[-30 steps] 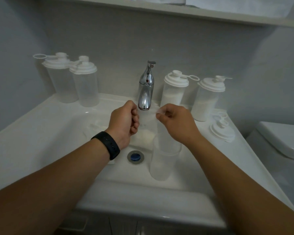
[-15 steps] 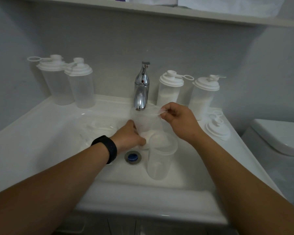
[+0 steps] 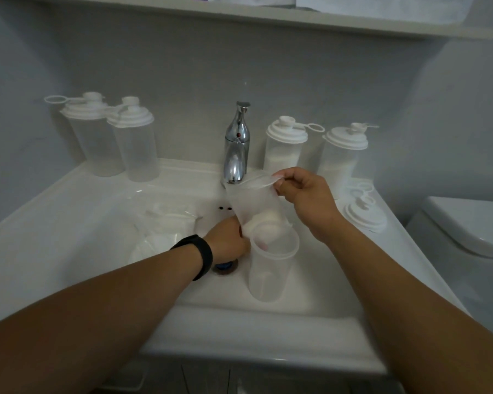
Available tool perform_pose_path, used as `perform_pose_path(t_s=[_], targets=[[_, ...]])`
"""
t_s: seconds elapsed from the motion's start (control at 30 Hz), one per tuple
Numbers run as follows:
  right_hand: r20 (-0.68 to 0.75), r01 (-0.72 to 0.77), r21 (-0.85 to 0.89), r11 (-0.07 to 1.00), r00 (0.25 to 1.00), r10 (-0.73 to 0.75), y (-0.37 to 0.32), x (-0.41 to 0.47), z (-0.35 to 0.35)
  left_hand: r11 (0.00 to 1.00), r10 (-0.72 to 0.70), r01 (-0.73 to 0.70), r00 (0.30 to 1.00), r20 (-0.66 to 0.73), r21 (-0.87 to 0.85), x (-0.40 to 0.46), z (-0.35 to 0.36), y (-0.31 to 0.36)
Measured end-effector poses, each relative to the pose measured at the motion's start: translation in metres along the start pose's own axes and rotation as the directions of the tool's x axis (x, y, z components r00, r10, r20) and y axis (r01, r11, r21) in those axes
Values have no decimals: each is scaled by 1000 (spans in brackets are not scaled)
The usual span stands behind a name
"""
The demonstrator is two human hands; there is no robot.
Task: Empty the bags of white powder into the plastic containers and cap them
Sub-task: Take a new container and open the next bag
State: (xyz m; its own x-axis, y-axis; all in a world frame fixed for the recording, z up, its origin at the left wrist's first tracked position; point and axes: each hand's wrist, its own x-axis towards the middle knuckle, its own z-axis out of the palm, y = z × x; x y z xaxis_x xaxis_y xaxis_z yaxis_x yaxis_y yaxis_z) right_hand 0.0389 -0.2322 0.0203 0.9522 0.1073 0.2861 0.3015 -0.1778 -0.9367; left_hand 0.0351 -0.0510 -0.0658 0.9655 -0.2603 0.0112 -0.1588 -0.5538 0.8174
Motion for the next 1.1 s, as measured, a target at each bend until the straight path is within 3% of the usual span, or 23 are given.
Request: perform_pose_path(t_s=[0.1, 0.23, 0.37, 0.47, 0.57, 0.67, 0.9, 1.0, 1.1], targets=[[-7, -10, 19, 1000, 1000, 10, 1, 0, 0, 999, -48, 48, 999, -22, 0, 0, -3, -3], [-11, -51, 10, 999, 999, 51, 1, 1, -6, 989, -74, 69, 997, -32, -134, -1, -9, 1], [-114, -297, -114, 948, 952, 284, 12, 3, -15, 964, -88, 84, 996, -4, -253, -5, -12, 7], [-108, -528, 101, 843, 836, 537, 16, -1, -15, 933, -82, 70, 996, -19, -354, -7, -15, 17], [103, -649, 326, 687, 747, 657, 19, -9, -7, 886, -65, 50, 998, -18, -461, -11, -16, 26], [348, -712, 448, 540, 695, 628, 16, -16, -2, 843, -35, 34, 999, 7, -536, -13, -18, 31], [463, -675, 592, 441, 732, 499, 12, -19, -1, 834, 60, -13, 996, 68, -552, -17, -23, 42], [450, -623, 638, 452, 778, 438, 18, -16, -2, 860, 70, -46, 997, 29, -509, -16, -22, 45], [284, -521, 690, 503, 834, 473, 18, -12, -5, 890, 30, -51, 998, -55, -452, -17, -29, 47]])
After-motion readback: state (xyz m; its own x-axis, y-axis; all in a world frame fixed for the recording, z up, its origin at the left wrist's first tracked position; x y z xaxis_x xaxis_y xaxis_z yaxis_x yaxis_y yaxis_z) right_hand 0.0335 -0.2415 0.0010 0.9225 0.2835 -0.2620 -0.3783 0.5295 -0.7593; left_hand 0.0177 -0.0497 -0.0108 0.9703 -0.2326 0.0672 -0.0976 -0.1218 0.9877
